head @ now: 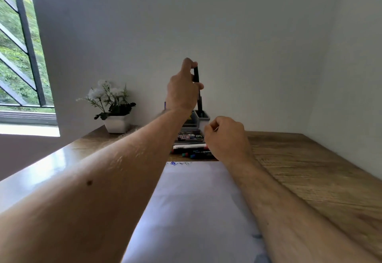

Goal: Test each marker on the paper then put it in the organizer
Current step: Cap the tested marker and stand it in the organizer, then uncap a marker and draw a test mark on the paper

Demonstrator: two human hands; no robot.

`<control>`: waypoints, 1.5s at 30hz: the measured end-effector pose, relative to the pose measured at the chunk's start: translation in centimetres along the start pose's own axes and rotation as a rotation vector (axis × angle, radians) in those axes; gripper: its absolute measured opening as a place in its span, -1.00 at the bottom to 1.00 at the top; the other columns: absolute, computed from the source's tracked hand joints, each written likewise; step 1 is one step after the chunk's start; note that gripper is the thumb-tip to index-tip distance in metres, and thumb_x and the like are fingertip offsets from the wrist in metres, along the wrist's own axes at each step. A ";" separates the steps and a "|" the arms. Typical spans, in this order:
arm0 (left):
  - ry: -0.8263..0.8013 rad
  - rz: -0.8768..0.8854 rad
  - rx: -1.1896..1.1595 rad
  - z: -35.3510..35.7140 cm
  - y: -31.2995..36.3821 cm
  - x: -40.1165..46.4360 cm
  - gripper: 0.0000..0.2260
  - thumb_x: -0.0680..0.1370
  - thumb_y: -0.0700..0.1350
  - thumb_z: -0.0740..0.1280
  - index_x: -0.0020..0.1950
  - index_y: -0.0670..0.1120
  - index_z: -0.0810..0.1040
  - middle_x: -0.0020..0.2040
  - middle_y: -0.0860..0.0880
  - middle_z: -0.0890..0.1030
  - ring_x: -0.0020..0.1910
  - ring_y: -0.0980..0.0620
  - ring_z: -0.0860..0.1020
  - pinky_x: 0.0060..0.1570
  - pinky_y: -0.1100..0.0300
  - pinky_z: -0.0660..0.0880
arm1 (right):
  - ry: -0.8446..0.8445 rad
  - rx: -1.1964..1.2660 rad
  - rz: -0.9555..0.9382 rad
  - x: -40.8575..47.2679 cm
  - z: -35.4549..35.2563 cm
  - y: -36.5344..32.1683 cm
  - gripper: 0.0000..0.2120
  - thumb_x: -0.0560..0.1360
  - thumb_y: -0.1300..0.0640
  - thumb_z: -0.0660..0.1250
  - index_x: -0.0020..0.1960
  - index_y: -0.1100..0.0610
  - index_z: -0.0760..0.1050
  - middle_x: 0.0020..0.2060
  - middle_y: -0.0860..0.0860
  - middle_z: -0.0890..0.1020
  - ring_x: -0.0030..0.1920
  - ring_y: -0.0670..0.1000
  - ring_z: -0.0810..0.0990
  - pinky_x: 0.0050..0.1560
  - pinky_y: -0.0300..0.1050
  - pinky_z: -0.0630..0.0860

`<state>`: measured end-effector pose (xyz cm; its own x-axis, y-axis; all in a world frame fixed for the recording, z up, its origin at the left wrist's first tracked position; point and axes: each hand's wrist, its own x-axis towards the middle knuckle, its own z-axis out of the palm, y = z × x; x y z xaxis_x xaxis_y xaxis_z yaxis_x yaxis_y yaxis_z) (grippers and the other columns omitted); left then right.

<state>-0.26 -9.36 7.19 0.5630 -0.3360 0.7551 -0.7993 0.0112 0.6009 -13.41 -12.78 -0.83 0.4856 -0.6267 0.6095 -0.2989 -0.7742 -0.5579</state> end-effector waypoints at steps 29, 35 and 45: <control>-0.257 -0.175 0.116 -2.5 0.8 -5.5 -0.70 0.45 -0.31 0.42 0.10 0.00 0.59 -0.08 -0.03 0.70 -0.12 0.05 0.66 -0.12 0.15 0.62 | -0.360 -0.208 -0.002 -0.2 -1.7 0.2 -0.77 0.43 0.19 0.37 -0.03 -0.03 0.73 -0.03 -0.08 0.72 -0.02 -0.03 0.64 0.12 -0.11 0.58; -0.250 -0.248 0.082 -3.8 -1.0 -9.0 -0.76 0.42 -0.26 0.46 -0.08 0.08 0.57 -0.15 0.04 0.69 -0.11 0.08 0.66 0.03 0.13 0.60 | -0.461 -0.306 -0.081 -0.2 -1.5 0.2 -0.74 0.44 0.17 0.43 0.07 -0.08 0.70 0.05 -0.05 0.70 0.04 0.00 0.63 0.09 -0.17 0.54; -0.239 -0.255 0.086 -2.8 -3.3 -9.9 -0.76 0.47 -0.21 0.44 0.05 0.08 0.58 -0.11 0.02 0.68 -0.10 0.05 0.65 0.02 0.02 0.63 | -0.495 -0.317 -0.174 -0.1 -1.3 0.5 -0.82 0.45 0.13 0.45 0.04 -0.02 0.71 -0.01 0.01 0.68 0.01 0.00 0.61 -0.11 -0.27 0.39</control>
<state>-2.57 -3.42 -1.51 0.6894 -0.5289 0.4950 -0.6599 -0.1769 0.7302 -14.67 -13.18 -0.44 0.8507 -0.4318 0.2997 -0.3737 -0.8979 -0.2327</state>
